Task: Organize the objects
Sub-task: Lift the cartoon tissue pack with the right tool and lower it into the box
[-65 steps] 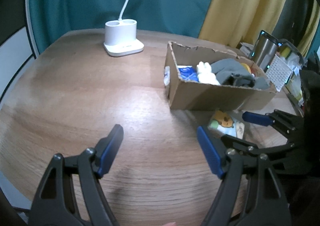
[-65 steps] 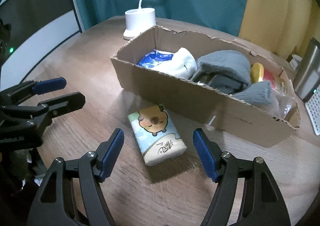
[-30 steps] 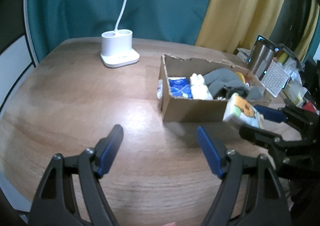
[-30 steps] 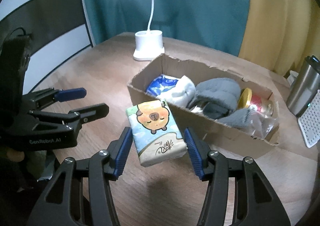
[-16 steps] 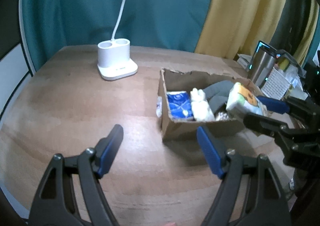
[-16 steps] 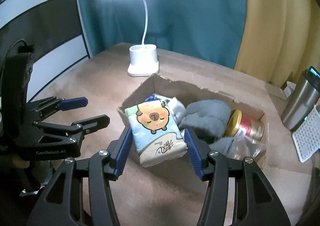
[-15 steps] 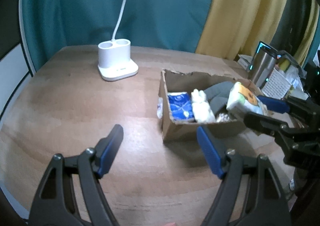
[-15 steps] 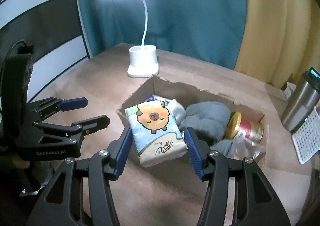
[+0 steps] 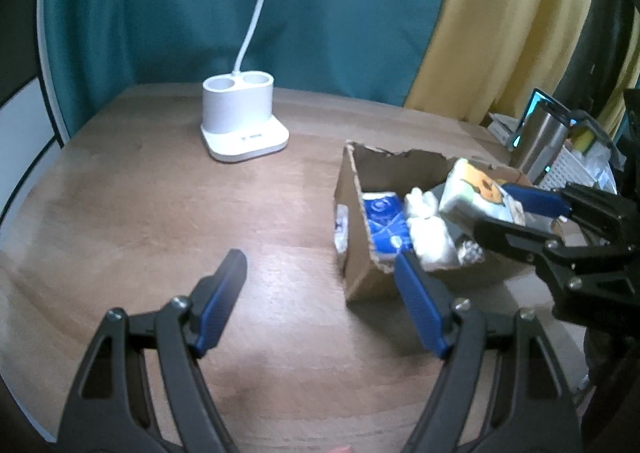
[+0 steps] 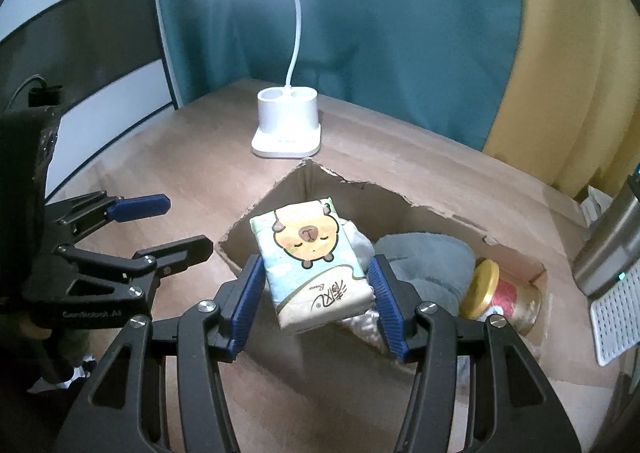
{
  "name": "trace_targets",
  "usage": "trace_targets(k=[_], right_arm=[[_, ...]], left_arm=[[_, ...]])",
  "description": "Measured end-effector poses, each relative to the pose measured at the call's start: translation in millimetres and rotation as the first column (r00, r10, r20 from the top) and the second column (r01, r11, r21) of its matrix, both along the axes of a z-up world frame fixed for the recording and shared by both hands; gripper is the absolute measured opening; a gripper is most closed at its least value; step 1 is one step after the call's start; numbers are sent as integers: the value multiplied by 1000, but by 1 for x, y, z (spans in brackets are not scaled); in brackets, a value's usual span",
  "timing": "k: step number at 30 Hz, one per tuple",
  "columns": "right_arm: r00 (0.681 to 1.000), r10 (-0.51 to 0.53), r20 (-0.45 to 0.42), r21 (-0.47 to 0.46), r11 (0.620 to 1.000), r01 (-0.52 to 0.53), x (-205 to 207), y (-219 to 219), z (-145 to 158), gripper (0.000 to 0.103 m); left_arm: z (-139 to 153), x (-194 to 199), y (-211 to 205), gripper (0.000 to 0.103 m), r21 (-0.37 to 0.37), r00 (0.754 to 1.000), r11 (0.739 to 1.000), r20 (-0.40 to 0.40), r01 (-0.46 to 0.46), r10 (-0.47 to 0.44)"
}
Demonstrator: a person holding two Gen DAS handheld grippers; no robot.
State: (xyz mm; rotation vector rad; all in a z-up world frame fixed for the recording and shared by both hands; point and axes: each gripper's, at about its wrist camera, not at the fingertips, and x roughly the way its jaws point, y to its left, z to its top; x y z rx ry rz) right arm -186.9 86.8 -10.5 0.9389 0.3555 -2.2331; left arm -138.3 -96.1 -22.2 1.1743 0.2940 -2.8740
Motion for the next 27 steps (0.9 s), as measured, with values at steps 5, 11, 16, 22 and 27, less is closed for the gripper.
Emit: trace_targets(k=[5,11,16,22,27], right_arm=[[1000,6,7,5,1000,-6,-14,-9,-5,57],[1000,15,8,24,1000,-15,-29,-24,-11,57],[1000,11,15,37,999,-11,-40,-29,-16,57],[999,-20,42,50,999,18,-52,-35,-24,57],[996,-59,73,43,998,56,-63,-40,-30,57]], left_arm=[[-1,-7,-12,78,7,1000,1000,-5,-19,19],[-6,-14,-22,77,12,1000,999,2,-29,29],[-9,-21,-26,78,18,1000,999,9,-28,28],[-13,-26,-28,78,27,1000,999,17,-26,25],[-15,-29,-30,78,30,999,999,22,-24,23]])
